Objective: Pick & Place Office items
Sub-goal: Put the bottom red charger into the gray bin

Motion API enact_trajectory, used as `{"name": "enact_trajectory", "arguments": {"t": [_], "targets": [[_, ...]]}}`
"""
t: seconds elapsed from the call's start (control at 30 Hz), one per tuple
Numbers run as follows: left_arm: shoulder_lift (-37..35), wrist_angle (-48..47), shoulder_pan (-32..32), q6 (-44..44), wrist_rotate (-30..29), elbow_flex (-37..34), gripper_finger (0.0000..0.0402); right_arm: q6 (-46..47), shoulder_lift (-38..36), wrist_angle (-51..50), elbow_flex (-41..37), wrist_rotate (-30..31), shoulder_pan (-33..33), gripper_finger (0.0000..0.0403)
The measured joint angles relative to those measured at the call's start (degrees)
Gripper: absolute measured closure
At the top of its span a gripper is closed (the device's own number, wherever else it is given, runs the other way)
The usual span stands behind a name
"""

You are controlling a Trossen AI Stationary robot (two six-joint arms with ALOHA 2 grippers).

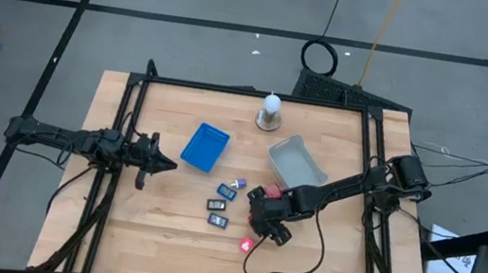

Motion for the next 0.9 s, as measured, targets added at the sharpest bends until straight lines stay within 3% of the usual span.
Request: {"name": "enact_trajectory", "arguments": {"t": [0.63, 0.9], "targets": [[0.0, -0.1, 0.0, 0.1, 0.0, 0.0, 0.0376, 1.4, 1.0, 5.3, -4.1, -1.5, -0.8, 0.0093], [0.0, -0.1, 0.0, 0.1, 0.0, 0.0, 0.0376, 1.9, 1.0, 7.5, -4.1, -1.4, -0.1, 0.0126]]}}
